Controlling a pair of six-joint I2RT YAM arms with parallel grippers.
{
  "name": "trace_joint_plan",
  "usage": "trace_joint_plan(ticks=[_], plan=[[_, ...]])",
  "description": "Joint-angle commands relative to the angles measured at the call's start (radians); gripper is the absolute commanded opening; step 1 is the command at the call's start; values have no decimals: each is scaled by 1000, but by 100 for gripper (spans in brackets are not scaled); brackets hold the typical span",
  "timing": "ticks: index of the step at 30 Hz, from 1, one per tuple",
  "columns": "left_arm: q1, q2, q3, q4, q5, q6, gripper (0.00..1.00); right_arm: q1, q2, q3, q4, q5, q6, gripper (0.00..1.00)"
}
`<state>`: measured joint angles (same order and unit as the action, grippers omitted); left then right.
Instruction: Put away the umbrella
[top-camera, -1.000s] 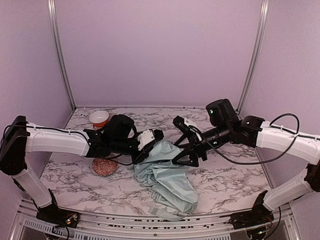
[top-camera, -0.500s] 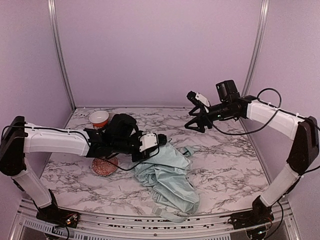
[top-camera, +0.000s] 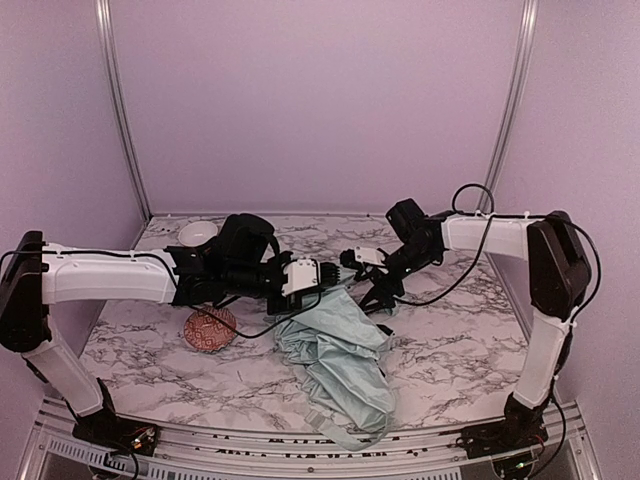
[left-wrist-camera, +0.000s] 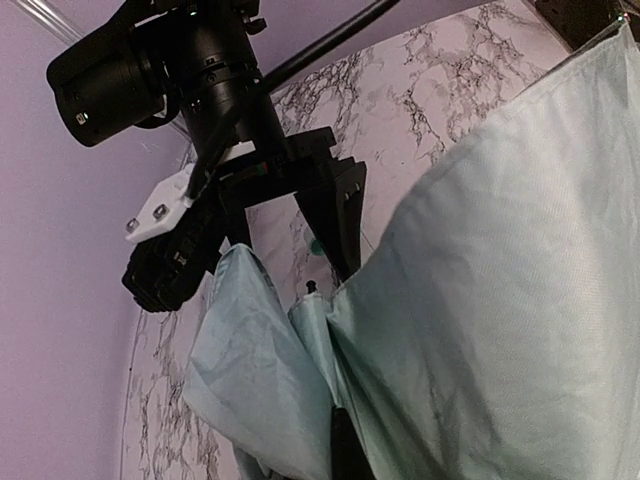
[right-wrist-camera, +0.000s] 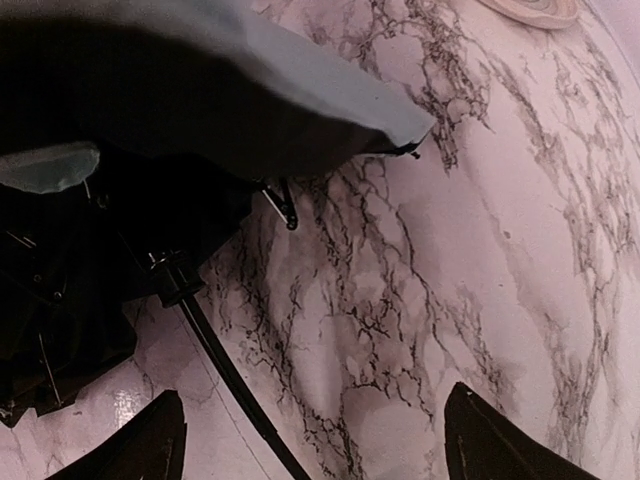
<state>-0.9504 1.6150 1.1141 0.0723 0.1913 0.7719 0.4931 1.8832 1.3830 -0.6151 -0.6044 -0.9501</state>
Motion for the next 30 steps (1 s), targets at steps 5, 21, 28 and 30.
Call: trace_joint_plan(ticks=[5, 21, 28, 30], plan=[[-5, -38, -7, -8, 37, 6, 0, 22, 79, -1, 0, 62, -3, 85], [-8, -53, 0, 46, 76, -104, 0, 15, 153, -16, 157, 131, 92, 11], [-21, -97, -7, 77, 73, -123, 0, -61, 61, 31, 231, 100, 258, 0], [-23, -117, -17, 66, 68, -122, 3, -97, 24, 49, 247, 90, 321, 0]])
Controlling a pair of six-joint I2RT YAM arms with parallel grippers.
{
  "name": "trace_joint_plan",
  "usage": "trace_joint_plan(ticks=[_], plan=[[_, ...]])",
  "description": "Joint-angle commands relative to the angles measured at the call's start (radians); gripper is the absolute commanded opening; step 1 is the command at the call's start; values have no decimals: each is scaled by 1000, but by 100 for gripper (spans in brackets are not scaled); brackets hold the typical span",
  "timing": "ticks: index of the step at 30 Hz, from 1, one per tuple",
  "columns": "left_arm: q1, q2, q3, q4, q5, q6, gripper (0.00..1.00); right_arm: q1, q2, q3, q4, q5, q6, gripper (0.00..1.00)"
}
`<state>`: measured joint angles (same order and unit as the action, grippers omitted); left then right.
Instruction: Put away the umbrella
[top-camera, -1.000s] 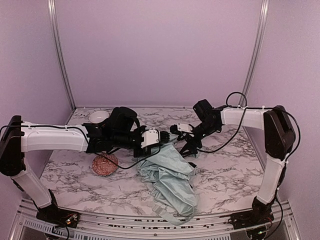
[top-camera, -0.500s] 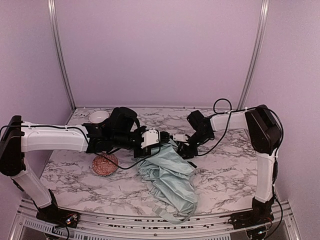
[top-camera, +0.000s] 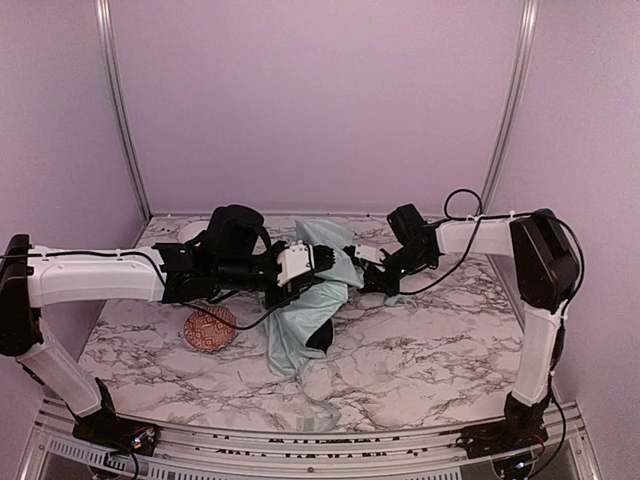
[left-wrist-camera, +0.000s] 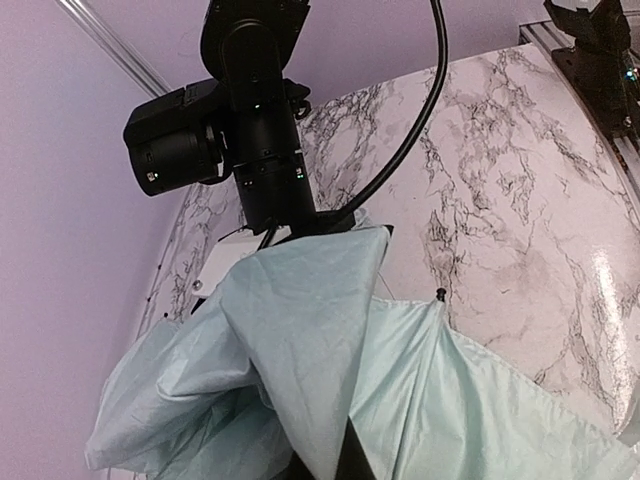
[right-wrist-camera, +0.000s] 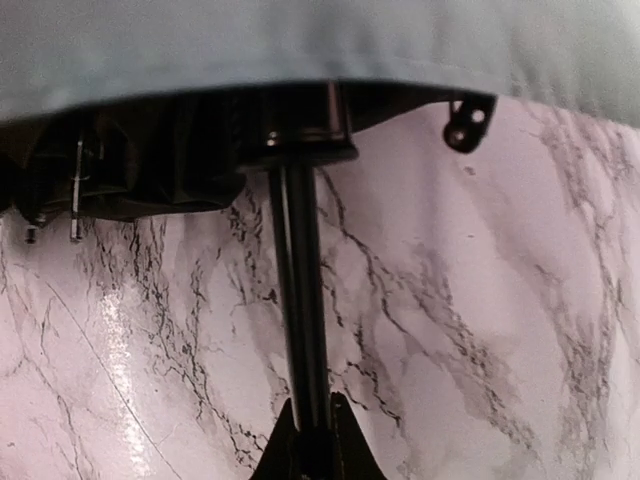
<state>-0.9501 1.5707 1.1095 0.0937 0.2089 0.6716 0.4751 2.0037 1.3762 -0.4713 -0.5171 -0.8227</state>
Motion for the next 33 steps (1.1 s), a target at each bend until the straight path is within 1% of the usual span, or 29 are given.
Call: trace_joint_plan(ticks=[1, 3, 4, 5, 7, 9, 10, 15, 16, 19, 22, 24, 26, 28, 31, 33], plan=[[-23, -82, -18, 40, 48, -21, 5, -96, -116, 63, 112, -5, 220, 0], [-26, -97, -31, 37, 43, -22, 11, -133, -166, 64, 134, -16, 256, 0], [-28, -103, -35, 37, 41, -24, 18, -144, -201, 63, 144, -17, 265, 0], [-30, -110, -37, 12, 40, -26, 33, -155, -231, 63, 149, -14, 265, 0], [-38, -127, -33, -14, 35, -38, 58, -173, -285, 65, 154, -7, 260, 0], [-41, -159, -25, -28, 36, -69, 73, -203, -339, 72, 158, -18, 264, 0], [-41, -180, -27, -30, 36, -90, 78, -223, -365, 76, 160, -33, 270, 0], [-31, -301, -51, -26, 70, -189, 94, -320, -481, 110, 173, -122, 293, 0], [-19, -322, -57, -25, 100, -220, 96, -334, -498, 119, 173, -137, 293, 0], [37, -356, -84, -8, 179, -300, 96, -358, -537, 151, 135, -152, 264, 0], [138, -387, -132, 58, 264, -392, 94, -367, -560, 194, 71, -179, 233, 0], [184, -402, -176, 107, 297, -401, 90, -369, -576, 216, 40, -226, 210, 0], [191, -377, -189, 112, 270, -367, 87, -369, -596, 223, 34, -298, 204, 0], [191, -308, -172, 111, 276, -361, 87, -368, -618, 222, 51, -350, 220, 0], [191, -215, -132, 137, 326, -391, 91, -369, -646, 219, 91, -414, 250, 0], [190, -180, -144, 204, 323, -408, 94, -369, -657, 220, 106, -461, 259, 0]])
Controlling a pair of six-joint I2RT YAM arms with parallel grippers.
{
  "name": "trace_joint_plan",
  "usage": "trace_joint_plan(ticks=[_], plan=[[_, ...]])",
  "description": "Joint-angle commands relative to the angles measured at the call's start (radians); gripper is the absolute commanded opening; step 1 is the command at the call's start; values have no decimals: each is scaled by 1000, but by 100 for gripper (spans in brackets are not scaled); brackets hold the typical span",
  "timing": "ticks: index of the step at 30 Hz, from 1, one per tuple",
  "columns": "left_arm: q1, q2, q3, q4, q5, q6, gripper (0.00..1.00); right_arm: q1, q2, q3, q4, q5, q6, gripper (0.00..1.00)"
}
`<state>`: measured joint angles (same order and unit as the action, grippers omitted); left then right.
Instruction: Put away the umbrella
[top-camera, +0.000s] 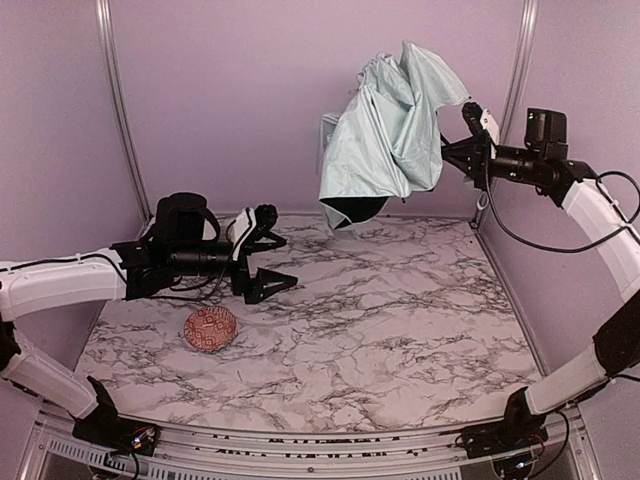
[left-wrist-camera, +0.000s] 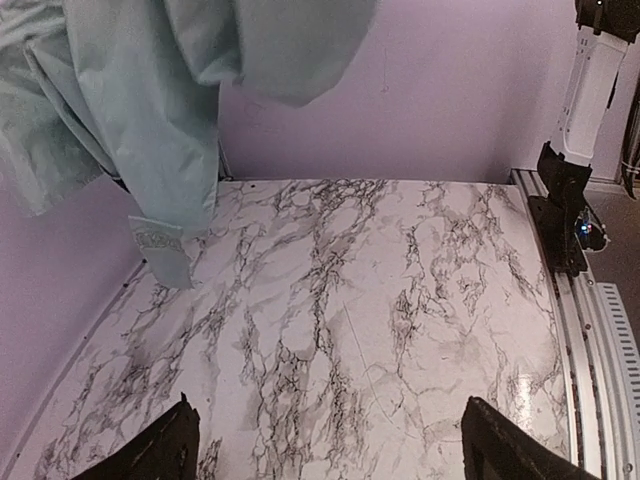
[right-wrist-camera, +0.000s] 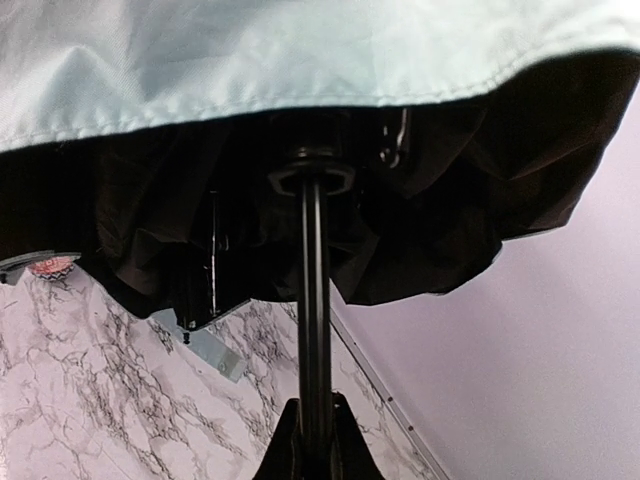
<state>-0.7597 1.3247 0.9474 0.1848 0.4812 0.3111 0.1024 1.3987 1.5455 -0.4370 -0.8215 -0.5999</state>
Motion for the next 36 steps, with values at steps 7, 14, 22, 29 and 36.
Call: trace_joint_plan(ticks=[7, 14, 22, 29, 36], plan=[[-11, 94, -29, 310, 55, -112, 96, 6, -61, 54, 57, -246, 17, 0], [-134, 154, -44, 336, 159, -157, 90, 28, -70, 45, 96, -224, 26, 0], [-133, 229, 9, 370, 115, -154, 18, 33, -80, 49, 82, -276, 20, 0], [-104, 221, -81, 370, 47, -131, 0, 33, -123, 15, 67, -268, -8, 0], [-2, 295, -71, 366, -107, 0, 0, 202, -211, -90, -57, -158, -166, 0]])
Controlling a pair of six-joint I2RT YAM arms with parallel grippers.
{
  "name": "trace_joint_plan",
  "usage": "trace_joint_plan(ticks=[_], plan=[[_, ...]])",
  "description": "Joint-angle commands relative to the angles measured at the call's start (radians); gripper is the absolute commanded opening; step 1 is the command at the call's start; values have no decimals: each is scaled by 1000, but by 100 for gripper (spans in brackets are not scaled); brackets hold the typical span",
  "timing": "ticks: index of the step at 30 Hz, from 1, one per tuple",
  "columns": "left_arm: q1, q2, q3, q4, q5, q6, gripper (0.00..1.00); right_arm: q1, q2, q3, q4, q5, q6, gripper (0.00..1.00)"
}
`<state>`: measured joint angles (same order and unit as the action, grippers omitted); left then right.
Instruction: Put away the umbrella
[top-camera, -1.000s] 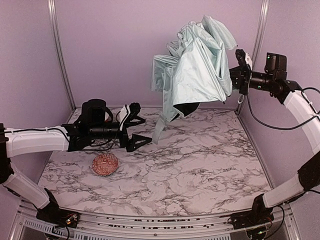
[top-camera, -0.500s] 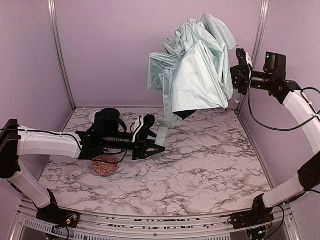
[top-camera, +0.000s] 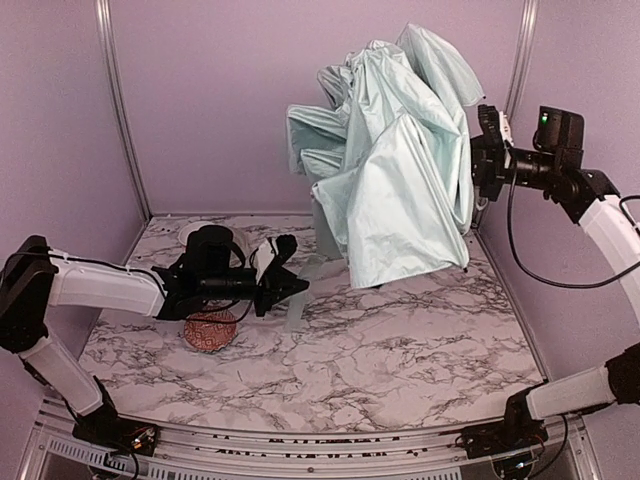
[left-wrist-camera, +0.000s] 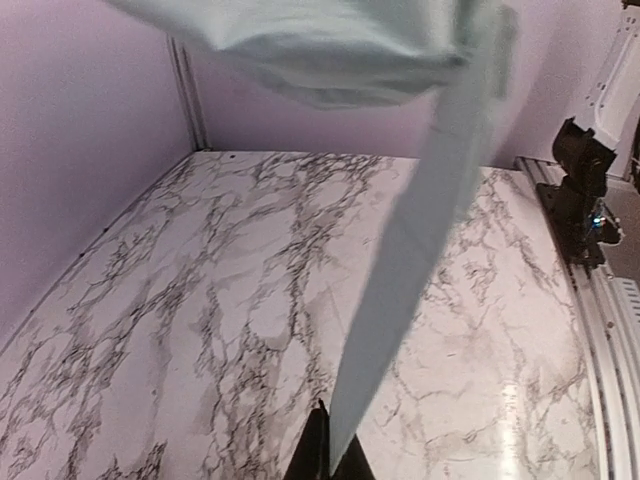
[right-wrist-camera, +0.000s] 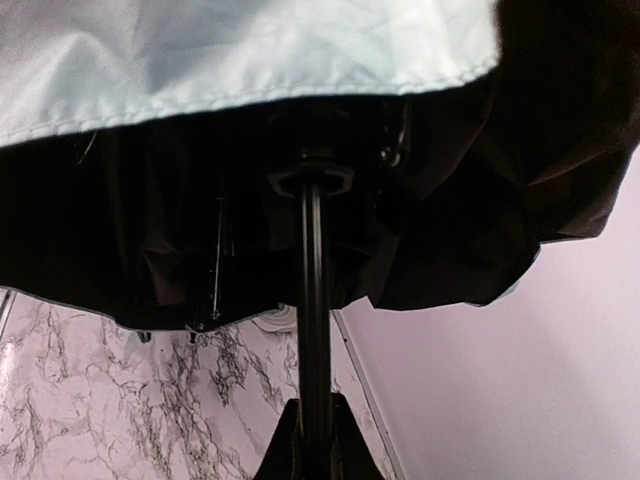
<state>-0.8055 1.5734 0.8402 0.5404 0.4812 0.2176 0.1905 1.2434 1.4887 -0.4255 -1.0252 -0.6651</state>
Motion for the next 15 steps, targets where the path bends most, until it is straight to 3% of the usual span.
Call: trace_joint_plan(ticks=[1, 8, 15], plan=[[57, 67, 65, 8, -119, 110, 0, 158, -64, -57, -98, 74, -121, 0], [119, 228, 272, 7, -139, 171, 0, 422, -124, -307, -224, 347, -226, 0], [147, 329, 380, 7, -132, 217, 0, 536, -261, -696, 27, 511, -263, 0]])
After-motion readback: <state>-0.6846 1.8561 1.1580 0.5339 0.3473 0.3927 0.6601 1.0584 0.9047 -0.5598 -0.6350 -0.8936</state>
